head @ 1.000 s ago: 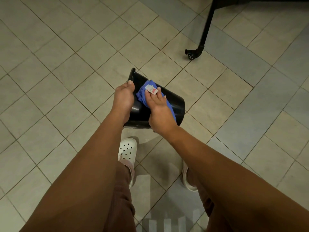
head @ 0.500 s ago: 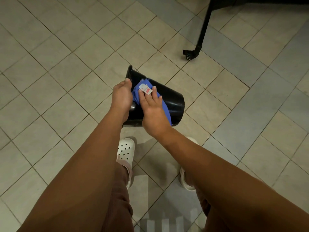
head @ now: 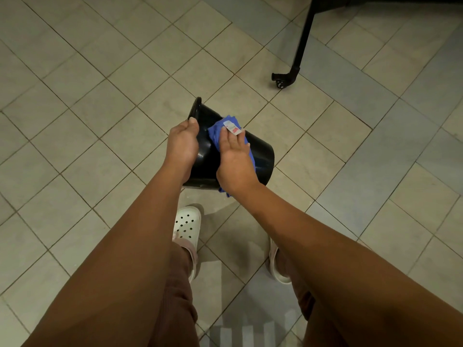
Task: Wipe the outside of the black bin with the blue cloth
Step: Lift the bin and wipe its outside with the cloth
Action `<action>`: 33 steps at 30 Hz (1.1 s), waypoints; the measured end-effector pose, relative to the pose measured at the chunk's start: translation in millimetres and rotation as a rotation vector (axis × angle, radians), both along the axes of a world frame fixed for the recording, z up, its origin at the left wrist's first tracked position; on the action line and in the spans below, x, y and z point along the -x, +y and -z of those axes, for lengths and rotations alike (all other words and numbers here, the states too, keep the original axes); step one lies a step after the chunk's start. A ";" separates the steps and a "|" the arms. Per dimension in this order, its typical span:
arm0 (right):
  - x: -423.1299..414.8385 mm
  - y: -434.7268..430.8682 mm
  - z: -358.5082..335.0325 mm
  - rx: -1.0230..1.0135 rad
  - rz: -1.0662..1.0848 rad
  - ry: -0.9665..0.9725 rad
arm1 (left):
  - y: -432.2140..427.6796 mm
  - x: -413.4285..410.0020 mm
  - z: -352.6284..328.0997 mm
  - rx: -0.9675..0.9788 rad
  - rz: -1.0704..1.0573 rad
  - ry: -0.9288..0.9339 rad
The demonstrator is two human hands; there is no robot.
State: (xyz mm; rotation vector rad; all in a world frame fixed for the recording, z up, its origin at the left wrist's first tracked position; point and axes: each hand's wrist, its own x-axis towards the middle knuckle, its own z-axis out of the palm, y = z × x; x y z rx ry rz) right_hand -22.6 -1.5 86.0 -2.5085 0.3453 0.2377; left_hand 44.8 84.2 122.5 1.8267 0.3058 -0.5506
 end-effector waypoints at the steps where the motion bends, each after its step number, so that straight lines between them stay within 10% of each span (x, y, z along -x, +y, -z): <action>1: -1.1 0.5 -1.0 -0.004 -0.030 -0.036 | 0.2 -0.4 0.8 0.008 0.005 0.005; 19: 10.4 -9.6 15.9 -0.202 0.107 -0.251 | 15.7 15.1 10.5 0.252 0.273 0.136; 33: 30.2 -4.1 2.6 0.004 -0.163 -0.440 | 1.2 12.3 -14.2 0.257 -0.133 0.373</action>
